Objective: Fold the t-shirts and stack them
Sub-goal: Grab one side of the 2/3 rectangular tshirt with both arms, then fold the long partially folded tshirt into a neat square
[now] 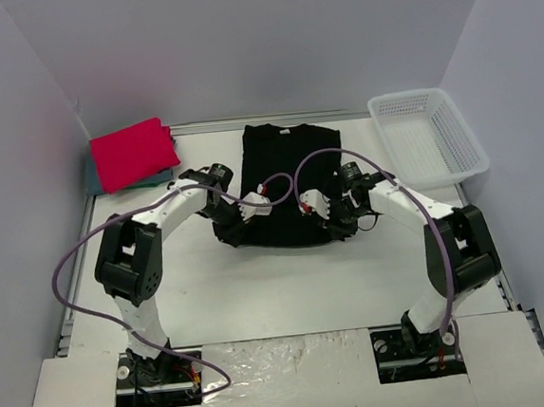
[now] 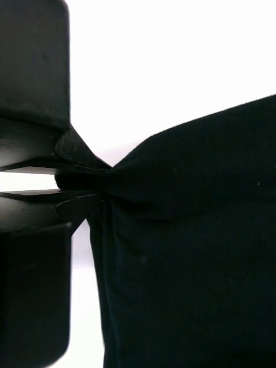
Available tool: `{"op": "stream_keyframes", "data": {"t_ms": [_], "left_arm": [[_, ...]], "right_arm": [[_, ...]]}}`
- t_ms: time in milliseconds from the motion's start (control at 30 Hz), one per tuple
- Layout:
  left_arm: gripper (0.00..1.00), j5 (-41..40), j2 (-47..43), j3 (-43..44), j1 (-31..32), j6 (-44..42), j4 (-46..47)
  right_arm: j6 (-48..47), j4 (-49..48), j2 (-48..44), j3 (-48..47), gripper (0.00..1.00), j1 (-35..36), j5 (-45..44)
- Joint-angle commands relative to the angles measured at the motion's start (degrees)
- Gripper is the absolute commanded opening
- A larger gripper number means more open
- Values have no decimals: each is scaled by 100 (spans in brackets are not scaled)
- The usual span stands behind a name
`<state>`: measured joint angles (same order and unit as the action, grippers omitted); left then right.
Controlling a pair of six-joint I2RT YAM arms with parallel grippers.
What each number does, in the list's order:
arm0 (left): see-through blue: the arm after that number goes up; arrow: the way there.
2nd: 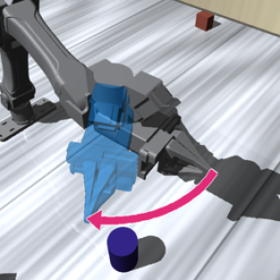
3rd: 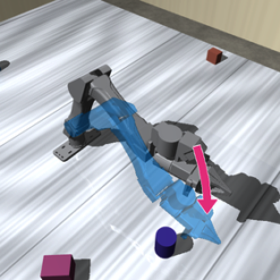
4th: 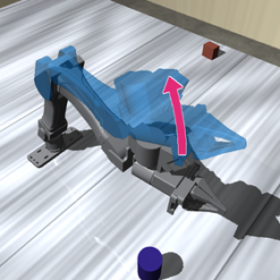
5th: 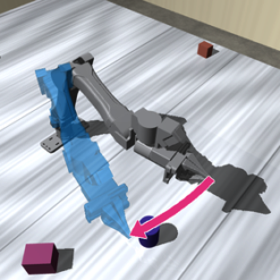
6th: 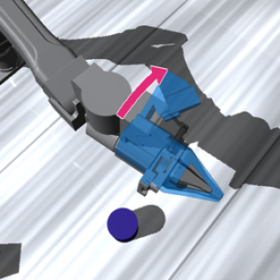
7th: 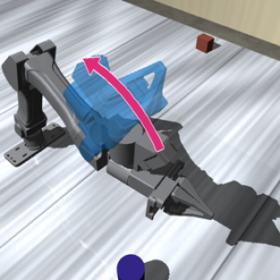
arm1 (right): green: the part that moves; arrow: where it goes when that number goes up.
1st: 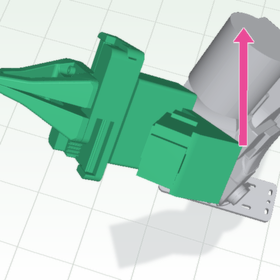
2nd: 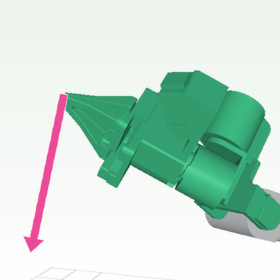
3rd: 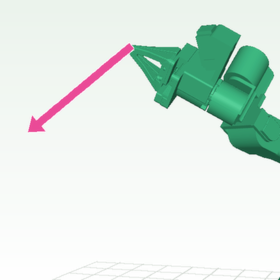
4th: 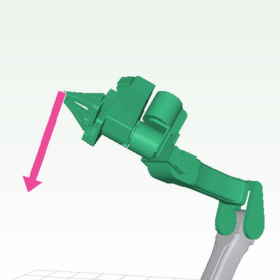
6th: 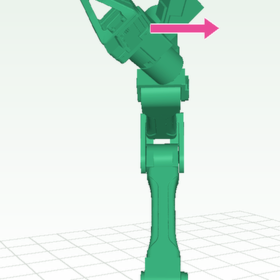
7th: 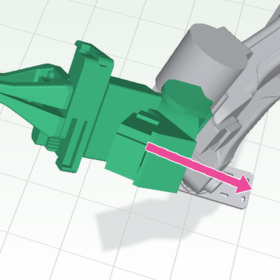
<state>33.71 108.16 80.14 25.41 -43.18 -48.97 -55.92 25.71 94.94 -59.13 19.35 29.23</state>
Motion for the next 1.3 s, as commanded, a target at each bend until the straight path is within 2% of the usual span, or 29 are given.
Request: {"op": "stream_keyframes", "data": {"t_ms": [0,267,400,567,867,1267], "left_arm": [[2,162,-804,248,-10,-208,-849],[2,653,-1806,353,148,-806,-2159],[2,873,-2105,529,289,-1052,-2949],[2,882,-2404,704,517,-1184,-3451],[2,487,-2669,714,597,-824,-2987],[2,232,-1966,1267,334,-832,-2574]], "right_arm": [[29,1267,-791,-142,0,68,205],[64,2121,-1846,-502,0,130,487],[-67,2745,-2084,-660,0,139,618],[-121,3132,-2330,-845,0,139,917],[-288,3133,-2208,-1021,0,121,874],[-586,2807,-1250,-1768,0,-160,663]]}}
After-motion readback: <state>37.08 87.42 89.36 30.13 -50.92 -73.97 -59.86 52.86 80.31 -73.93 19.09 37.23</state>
